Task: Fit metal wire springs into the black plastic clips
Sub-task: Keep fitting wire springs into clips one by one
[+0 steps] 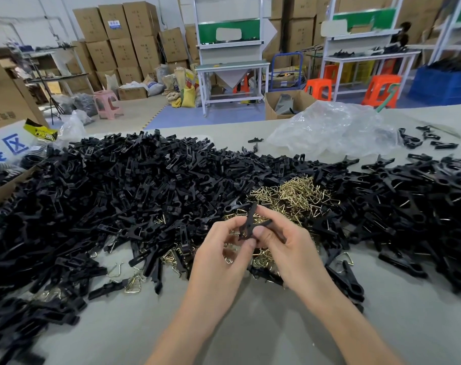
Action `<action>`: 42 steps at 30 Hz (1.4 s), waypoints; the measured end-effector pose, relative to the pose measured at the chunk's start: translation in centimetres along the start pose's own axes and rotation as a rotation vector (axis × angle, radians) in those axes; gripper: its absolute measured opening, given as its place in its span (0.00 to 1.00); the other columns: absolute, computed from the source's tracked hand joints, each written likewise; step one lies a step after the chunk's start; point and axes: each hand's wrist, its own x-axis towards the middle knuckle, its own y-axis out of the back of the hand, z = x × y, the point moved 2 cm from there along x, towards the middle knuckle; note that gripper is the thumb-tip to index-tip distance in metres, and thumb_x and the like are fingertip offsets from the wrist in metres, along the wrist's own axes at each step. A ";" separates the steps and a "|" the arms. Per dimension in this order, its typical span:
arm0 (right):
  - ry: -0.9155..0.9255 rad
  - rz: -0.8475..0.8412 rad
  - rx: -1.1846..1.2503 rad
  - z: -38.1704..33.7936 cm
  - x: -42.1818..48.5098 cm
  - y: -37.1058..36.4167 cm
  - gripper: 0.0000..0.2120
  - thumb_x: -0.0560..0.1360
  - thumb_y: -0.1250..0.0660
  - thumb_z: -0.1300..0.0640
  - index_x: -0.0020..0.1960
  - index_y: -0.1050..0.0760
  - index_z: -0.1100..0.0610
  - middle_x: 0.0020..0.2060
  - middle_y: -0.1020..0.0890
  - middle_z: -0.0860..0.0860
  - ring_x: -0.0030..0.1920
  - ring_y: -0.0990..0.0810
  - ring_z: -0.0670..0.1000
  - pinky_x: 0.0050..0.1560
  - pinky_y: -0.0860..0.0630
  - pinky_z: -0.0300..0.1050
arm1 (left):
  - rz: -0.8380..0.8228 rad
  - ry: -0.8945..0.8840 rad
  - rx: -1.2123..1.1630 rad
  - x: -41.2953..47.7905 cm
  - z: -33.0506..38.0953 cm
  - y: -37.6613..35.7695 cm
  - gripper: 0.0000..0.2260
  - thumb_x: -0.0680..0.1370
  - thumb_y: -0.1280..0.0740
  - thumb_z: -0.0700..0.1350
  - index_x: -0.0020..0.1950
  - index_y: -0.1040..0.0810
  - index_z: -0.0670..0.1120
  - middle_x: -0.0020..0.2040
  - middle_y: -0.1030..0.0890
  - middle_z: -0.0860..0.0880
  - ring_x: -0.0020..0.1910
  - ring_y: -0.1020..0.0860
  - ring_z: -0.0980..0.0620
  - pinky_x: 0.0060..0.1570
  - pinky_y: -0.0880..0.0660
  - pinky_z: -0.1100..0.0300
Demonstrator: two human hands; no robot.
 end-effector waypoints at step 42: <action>0.013 0.022 0.134 0.4 0.1 0.1 0.18 0.80 0.31 0.58 0.67 0.23 0.45 0.45 0.14 0.48 0.46 0.14 0.49 0.50 0.22 0.34 | 0.099 -0.111 0.169 0.1 -0.4 0.1 0.11 0.78 0.29 0.47 0.57 0.24 0.61 0.51 0.22 0.60 0.53 0.22 0.60 0.50 0.28 0.70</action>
